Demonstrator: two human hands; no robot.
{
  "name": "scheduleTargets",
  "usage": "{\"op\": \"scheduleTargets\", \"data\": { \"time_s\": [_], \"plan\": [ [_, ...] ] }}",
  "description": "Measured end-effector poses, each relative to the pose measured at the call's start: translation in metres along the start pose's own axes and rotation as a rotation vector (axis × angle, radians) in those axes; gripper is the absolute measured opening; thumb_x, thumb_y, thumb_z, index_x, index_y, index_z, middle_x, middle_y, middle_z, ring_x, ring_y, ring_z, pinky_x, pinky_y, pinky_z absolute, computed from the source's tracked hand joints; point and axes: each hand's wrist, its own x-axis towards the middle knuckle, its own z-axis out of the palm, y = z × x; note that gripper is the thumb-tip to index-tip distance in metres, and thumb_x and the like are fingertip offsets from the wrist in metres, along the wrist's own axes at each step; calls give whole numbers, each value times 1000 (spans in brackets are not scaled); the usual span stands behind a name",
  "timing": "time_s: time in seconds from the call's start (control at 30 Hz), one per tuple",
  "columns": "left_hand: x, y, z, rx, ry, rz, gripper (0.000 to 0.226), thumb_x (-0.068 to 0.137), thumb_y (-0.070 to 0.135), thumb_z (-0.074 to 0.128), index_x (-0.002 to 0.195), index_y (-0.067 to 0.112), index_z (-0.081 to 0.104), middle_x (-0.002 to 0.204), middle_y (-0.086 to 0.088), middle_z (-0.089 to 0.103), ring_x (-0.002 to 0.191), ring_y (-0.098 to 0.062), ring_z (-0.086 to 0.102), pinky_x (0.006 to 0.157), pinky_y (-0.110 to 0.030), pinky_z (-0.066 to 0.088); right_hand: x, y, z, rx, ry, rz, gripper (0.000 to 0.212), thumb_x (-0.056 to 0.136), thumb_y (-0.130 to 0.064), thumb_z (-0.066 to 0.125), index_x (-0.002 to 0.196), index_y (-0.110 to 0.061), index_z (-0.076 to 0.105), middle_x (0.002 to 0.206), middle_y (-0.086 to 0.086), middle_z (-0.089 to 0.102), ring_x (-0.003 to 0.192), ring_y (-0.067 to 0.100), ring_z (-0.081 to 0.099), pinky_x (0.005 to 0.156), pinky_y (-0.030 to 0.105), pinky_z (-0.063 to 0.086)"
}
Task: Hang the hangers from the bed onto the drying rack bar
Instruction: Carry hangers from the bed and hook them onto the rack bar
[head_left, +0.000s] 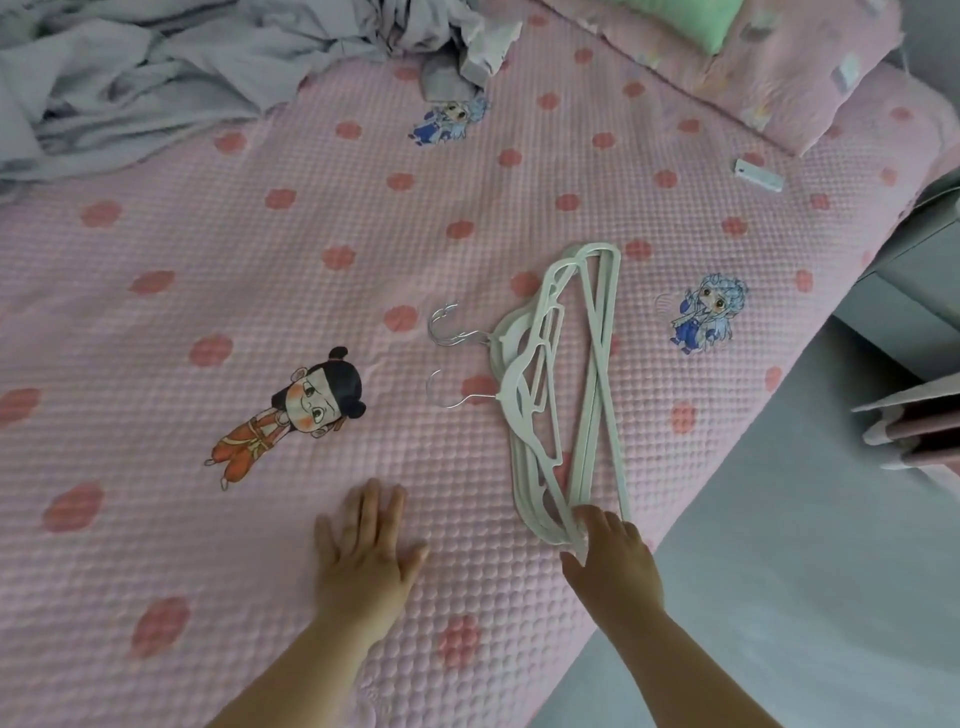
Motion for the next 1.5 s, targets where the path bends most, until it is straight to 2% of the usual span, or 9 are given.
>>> {"op": "scheduleTargets", "data": {
  "time_s": [0.17,0.3,0.37,0.57,0.67,0.97,1.17,1.27,1.5],
  "plan": [
    [7,-17,13,109,-134,100,69,93,55,1,135,13,36,132,-9,48,144,-16,-12,113,-36,-11,11,-3,9,88,0,109,39,90,-3,37,125,-21,32,122,-1,54,92,24,60,68,28,43],
    [13,-6,-7,79,-198,-9,118,34,76,-45,129,9,-29,150,-6,-25,132,-12,-33,96,-37,-38,9,-2,3,136,21,108,41,92,-5,31,128,-23,34,118,-2,60,76,17,52,59,24,39],
    [10,0,-21,95,-285,-39,101,56,80,-26,129,9,-35,142,0,-39,137,-18,-30,110,-45,-20,3,1,-8,99,42,81,37,94,-9,32,128,-24,36,117,-4,61,75,14,50,58,22,38],
    [7,36,-66,-38,-297,-32,50,100,33,23,145,11,18,153,-10,19,140,-23,24,110,-36,27,-25,24,-51,-47,96,92,33,95,-4,28,122,-18,41,112,-2,61,75,21,48,67,28,43],
    [2,85,-99,-335,-302,129,27,100,24,30,109,20,55,112,1,59,89,-9,54,88,-27,45,-48,36,-76,21,168,103,34,95,-3,28,122,-17,44,114,3,60,85,25,54,67,25,36],
    [-104,287,-170,-977,-407,382,14,94,27,47,100,15,47,83,-4,60,57,-5,61,58,-23,44,-180,104,-120,148,456,166,42,96,-7,29,131,-26,41,126,1,55,106,28,57,79,28,42],
    [-236,376,-161,-873,-448,622,22,94,6,44,74,14,48,78,-10,60,47,-8,58,40,-20,47,-323,169,-119,307,695,267,33,93,-31,40,125,-29,46,123,-4,55,111,24,55,85,27,44],
    [-329,403,-157,-818,-487,827,33,94,4,41,64,16,45,62,-5,55,31,-2,53,38,-18,46,-413,197,-95,385,828,312,68,67,-65,30,124,-31,47,95,-25,52,91,9,56,79,19,40],
    [-559,402,-136,-485,-645,1351,19,95,9,40,78,16,45,66,-3,56,51,-14,55,42,-18,44,-646,259,-29,378,1349,723,48,85,-47,46,122,-18,52,100,-13,52,92,-1,50,76,9,28]
  ]
}}
